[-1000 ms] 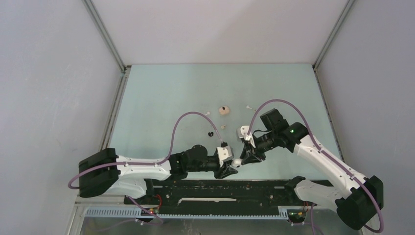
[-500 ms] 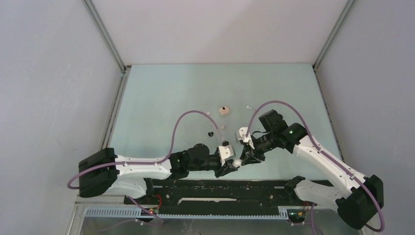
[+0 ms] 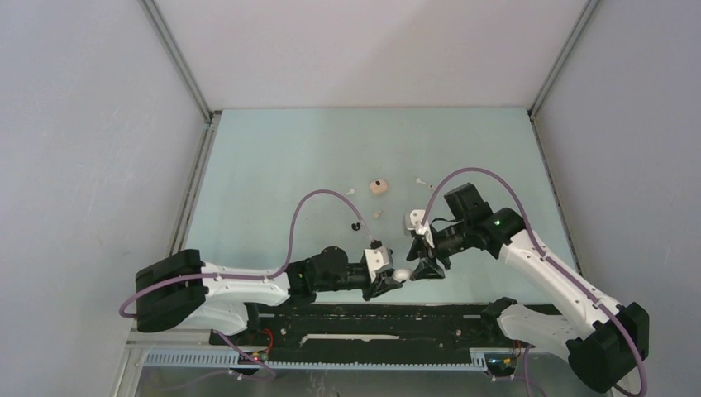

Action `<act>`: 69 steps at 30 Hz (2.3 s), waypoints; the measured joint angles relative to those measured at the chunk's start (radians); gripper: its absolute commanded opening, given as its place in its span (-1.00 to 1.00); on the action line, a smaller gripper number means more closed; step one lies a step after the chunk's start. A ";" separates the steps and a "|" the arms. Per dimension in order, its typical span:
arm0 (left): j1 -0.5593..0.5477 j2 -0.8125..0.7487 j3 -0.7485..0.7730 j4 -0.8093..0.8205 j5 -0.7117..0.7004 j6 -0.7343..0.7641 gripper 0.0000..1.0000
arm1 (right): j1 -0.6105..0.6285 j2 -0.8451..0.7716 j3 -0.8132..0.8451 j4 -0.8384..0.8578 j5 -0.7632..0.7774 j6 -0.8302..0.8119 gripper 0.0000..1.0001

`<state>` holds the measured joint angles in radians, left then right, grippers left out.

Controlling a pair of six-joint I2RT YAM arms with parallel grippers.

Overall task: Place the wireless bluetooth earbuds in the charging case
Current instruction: Pass from the right arm to the left, then pass from the left arm to the right, then pass from the right arm to the left, then open the charging case to the charging case.

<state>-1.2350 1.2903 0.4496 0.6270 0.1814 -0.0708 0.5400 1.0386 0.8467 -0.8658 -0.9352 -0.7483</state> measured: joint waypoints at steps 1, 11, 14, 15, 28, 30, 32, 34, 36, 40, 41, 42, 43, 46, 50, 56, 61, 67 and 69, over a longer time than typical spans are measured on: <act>0.000 0.001 -0.014 0.029 0.000 -0.001 -1.00 | -0.012 -0.007 -0.003 0.001 -0.004 0.001 0.13; 0.000 0.043 -0.048 0.212 0.005 -0.019 -1.00 | -0.023 0.004 -0.023 0.010 -0.026 0.005 0.00; 0.000 0.046 -0.052 0.234 0.003 -0.026 -0.97 | -0.012 0.019 -0.023 0.008 -0.026 0.000 -0.29; 0.001 0.047 -0.053 0.237 -0.002 -0.026 -0.91 | -0.009 0.020 -0.023 0.007 -0.027 -0.002 -0.39; 0.000 0.062 -0.057 0.247 -0.048 -0.035 -0.18 | 0.004 0.016 -0.025 0.000 0.008 -0.053 -0.71; 0.000 0.062 -0.059 0.248 -0.047 -0.035 -0.20 | 0.006 0.017 -0.025 -0.001 0.018 -0.057 -0.71; 0.000 0.062 -0.061 0.248 -0.047 -0.035 -0.23 | 0.010 0.017 -0.025 -0.002 0.025 -0.058 -0.71; 0.000 0.062 -0.061 0.249 -0.044 -0.034 -0.33 | 0.019 0.017 -0.025 -0.002 0.032 -0.061 -0.71; 0.000 0.062 -0.061 0.249 -0.042 -0.035 -0.44 | 0.022 0.017 -0.025 -0.004 0.036 -0.065 -0.71; 0.000 0.062 -0.061 0.247 -0.031 -0.033 -0.69 | 0.026 0.017 -0.025 -0.005 0.042 -0.072 -0.67; 0.000 0.062 -0.061 0.247 -0.029 -0.034 -0.75 | 0.026 0.017 -0.025 -0.006 0.042 -0.072 -0.63; 0.000 0.063 -0.061 0.247 -0.026 -0.034 -0.82 | 0.026 0.017 -0.025 -0.007 0.042 -0.072 -0.59; 0.000 0.064 -0.061 0.247 -0.023 -0.034 -0.88 | 0.026 0.017 -0.025 -0.008 0.042 -0.072 -0.49; 0.000 0.065 -0.061 0.248 -0.020 -0.034 -1.00 | 0.027 0.017 -0.025 -0.010 0.043 -0.068 -0.22; 0.000 0.067 -0.061 0.261 -0.011 -0.033 -1.00 | 0.020 0.014 -0.025 -0.001 0.040 -0.029 -0.06; 0.000 0.075 -0.063 0.293 -0.003 -0.033 -1.00 | -0.016 0.014 -0.025 0.003 0.011 0.019 -0.01; 0.001 0.081 -0.063 0.307 -0.002 -0.031 -1.00 | -0.047 0.033 -0.023 -0.005 -0.020 0.053 0.03; 0.002 0.082 -0.069 0.320 -0.001 -0.029 -1.00 | -0.087 0.072 -0.002 -0.036 -0.076 0.068 0.06; 0.002 0.082 -0.076 0.329 0.003 -0.029 -1.00 | -0.096 0.081 0.006 -0.045 -0.092 0.068 0.06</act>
<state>-1.2335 1.3727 0.3740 0.9558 0.1841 -0.1001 0.4438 1.1194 0.8528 -0.9112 -1.0267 -0.6804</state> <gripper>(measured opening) 0.288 0.525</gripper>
